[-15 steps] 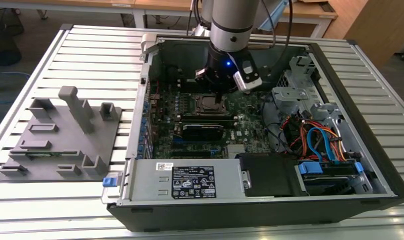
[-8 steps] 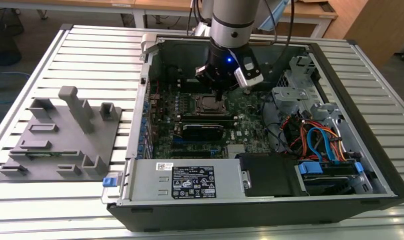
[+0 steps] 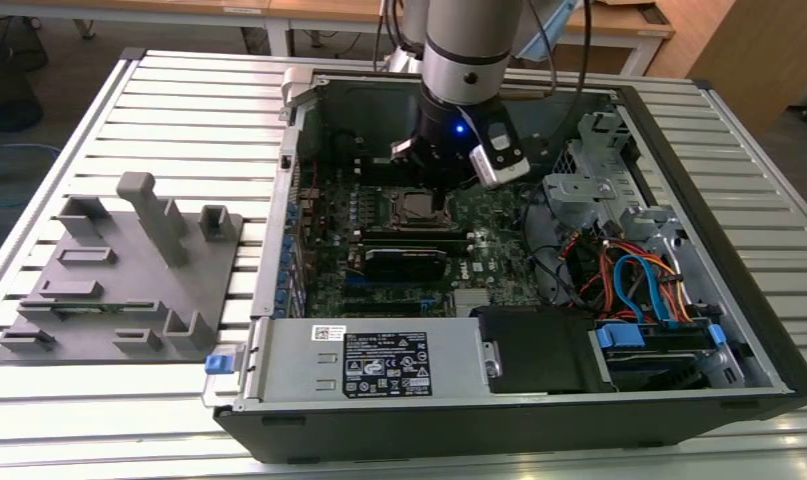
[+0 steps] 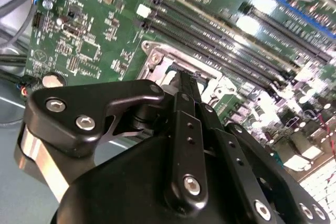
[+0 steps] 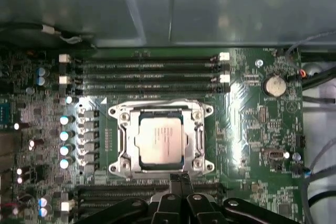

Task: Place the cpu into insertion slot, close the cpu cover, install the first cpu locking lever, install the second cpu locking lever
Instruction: 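Install the second cpu locking lever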

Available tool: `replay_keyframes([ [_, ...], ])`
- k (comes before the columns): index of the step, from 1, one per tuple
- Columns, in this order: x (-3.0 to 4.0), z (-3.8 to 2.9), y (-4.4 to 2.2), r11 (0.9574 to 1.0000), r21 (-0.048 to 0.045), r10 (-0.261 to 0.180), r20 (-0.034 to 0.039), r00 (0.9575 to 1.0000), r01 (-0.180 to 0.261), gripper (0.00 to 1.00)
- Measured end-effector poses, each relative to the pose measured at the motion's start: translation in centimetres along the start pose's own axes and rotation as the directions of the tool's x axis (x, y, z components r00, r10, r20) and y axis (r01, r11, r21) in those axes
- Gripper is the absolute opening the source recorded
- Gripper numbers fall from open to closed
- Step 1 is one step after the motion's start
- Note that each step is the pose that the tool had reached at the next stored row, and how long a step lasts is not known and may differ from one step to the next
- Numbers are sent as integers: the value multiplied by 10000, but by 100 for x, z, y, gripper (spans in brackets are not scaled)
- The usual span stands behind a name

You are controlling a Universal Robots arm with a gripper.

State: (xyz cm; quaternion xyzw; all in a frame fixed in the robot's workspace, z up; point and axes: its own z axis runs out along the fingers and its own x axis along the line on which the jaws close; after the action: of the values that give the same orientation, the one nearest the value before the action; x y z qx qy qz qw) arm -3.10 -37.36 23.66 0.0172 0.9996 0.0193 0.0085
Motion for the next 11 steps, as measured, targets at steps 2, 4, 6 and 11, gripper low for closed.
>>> replay_keyframes([
  [2,-1,-2,-37,10000,1,1,-2,10000,-1,10],
  [4,-2,-3,-71,10000,1,1,-4,10000,-1,10],
  [6,-3,0,-89,10000,4,4,-93,10000,-4,10],
  [11,-3,9,-123,10000,19,18,-507,9987,-17,10],
])
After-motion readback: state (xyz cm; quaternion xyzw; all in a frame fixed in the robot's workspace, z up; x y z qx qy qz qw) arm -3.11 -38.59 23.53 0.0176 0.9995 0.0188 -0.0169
